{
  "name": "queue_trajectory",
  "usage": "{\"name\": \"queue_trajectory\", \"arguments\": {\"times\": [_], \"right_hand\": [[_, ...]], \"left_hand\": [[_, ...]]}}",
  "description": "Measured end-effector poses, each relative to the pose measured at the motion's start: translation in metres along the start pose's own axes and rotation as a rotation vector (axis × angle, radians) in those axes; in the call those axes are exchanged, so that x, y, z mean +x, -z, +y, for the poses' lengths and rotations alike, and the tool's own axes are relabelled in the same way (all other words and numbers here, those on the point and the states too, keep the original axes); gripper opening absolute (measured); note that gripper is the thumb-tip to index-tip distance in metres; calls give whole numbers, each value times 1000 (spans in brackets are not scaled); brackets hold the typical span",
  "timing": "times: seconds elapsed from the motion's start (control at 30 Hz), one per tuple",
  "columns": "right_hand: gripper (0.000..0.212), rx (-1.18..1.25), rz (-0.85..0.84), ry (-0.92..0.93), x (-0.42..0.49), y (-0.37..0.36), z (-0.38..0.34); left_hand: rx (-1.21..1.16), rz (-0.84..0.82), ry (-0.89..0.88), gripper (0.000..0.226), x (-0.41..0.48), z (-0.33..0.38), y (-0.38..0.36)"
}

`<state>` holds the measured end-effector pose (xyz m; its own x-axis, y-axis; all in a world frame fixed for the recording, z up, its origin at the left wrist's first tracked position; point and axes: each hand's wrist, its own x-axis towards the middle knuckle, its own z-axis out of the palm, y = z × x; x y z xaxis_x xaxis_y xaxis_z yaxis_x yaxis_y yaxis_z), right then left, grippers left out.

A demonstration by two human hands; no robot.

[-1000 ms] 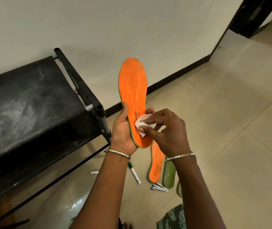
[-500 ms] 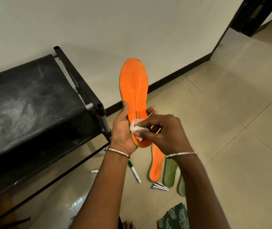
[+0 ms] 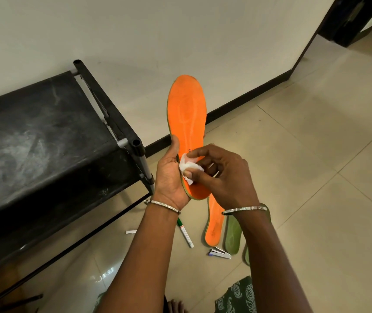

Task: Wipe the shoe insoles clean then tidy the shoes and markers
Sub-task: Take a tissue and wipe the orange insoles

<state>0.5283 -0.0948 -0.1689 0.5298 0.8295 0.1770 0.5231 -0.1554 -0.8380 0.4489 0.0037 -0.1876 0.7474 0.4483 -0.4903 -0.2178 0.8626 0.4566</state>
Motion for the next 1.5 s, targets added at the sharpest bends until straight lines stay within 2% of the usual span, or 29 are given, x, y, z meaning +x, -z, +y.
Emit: {"name": "queue_trajectory", "arguments": {"times": [0.13, 0.2, 0.27, 0.37, 0.43, 0.5, 0.63, 0.67, 0.7, 0.83, 0.87, 0.97, 1.07, 1.13, 1.27, 1.33, 1.37, 1.5], "right_hand": [[20, 82, -387, -44, -2, 22, 2], [21, 102, -450, -59, -4, 25, 3], [20, 72, -339, -44, -3, 19, 5], [19, 28, -57, -31, 0, 2, 7], [19, 31, 66, -36, 1, -3, 9], [19, 27, 44, -42, 0, 1, 11], [21, 46, -275, -84, -4, 20, 13], [21, 74, -306, -93, -4, 21, 14], [21, 127, -290, -101, -4, 21, 15], [19, 519, -48, -200, -4, 23, 19], [19, 549, -4, -213, -4, 25, 20], [19, 336, 100, -190, -3, 22, 21], [15, 22, 107, -103, -2, 10, 17], [12, -70, 43, -42, -2, 6, 13], [14, 139, -326, -83, -3, 20, 11], [14, 155, -387, -114, -4, 25, 14], [13, 121, -334, -121, -3, 25, 16], [9, -48, 60, -97, 0, 12, 14]], "left_hand": [[1, -14, -4, 69, -2, 3, 1], [7, -12, -18, 70, -2, 3, 2], [-1, -11, 7, 69, -3, 3, 2], [12, -7, 27, 69, -1, 1, 1], [49, 4, 17, 68, 1, -2, 2], [61, -5, 21, 66, 1, -1, 1], [22, -18, 1, 68, 2, 4, 3], [22, -12, -4, 68, 3, 4, 5], [20, -10, -2, 67, 3, 3, 5], [73, -11, -62, 58, 1, 3, 4], [84, -3, -91, 54, 1, 3, 4], [83, -11, -119, 53, 3, 1, 5], [49, -54, -70, 57, 5, -2, 5], [44, -59, -49, 58, 5, 0, 4], [10, -62, -80, 60, 3, 3, 3], [29, -59, -80, 62, 3, 3, 4], [46, -61, -67, 63, 3, 3, 4], [109, -54, -55, 57, 4, 1, 3]]}}
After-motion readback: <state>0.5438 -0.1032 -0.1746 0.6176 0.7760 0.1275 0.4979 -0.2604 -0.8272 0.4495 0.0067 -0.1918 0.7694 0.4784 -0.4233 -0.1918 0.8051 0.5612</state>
